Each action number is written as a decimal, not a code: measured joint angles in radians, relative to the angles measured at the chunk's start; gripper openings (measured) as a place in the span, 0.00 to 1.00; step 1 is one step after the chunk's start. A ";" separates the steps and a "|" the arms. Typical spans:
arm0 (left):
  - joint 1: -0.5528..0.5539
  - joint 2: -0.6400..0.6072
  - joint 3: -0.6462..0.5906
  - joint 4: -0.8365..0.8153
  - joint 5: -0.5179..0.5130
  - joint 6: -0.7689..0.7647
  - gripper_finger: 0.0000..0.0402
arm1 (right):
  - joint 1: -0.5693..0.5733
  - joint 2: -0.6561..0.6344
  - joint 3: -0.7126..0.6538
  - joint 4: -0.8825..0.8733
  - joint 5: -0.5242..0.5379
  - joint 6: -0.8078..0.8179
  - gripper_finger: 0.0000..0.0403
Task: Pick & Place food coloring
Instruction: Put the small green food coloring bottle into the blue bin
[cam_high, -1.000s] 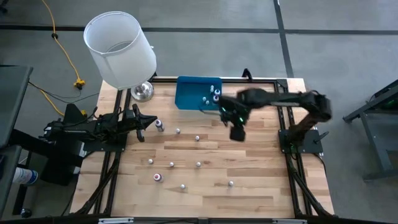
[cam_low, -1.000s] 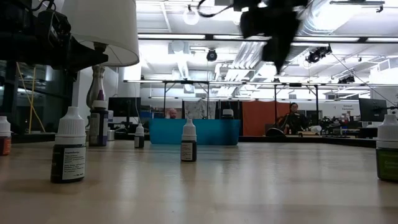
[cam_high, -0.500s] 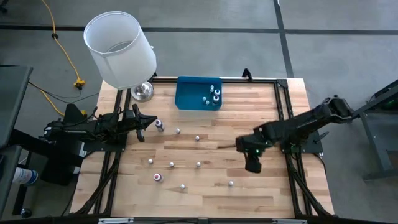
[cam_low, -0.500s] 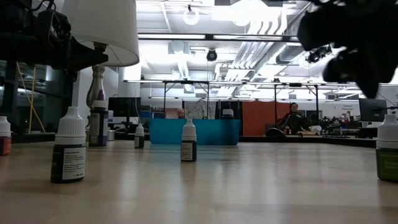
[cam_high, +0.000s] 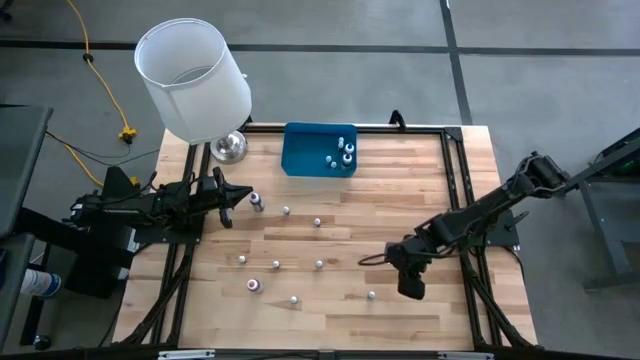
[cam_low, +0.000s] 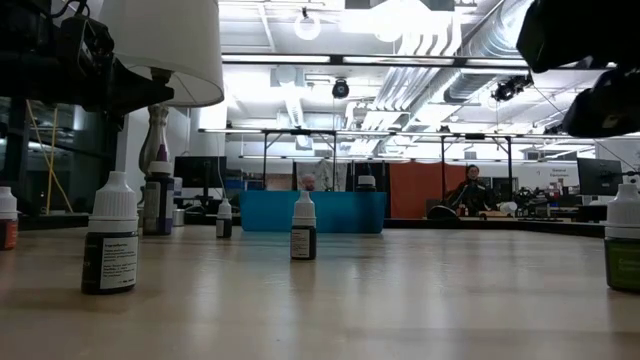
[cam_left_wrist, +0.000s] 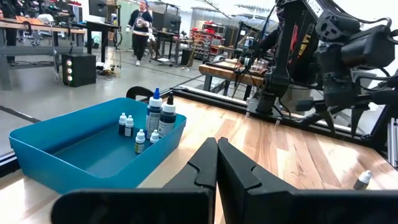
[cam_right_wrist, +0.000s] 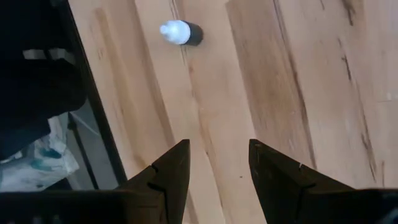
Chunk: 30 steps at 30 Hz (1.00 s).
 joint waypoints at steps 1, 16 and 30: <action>0.000 0.000 0.000 0.000 0.000 0.000 0.00 | 0.004 0.007 0.001 0.008 -0.001 0.014 0.38; 0.000 0.000 0.000 0.000 0.000 0.000 0.00 | -0.066 0.217 0.254 -0.048 -0.069 0.100 0.38; 0.000 0.000 0.000 0.000 0.000 0.000 0.00 | -0.008 0.441 0.391 -0.108 0.031 -0.082 0.38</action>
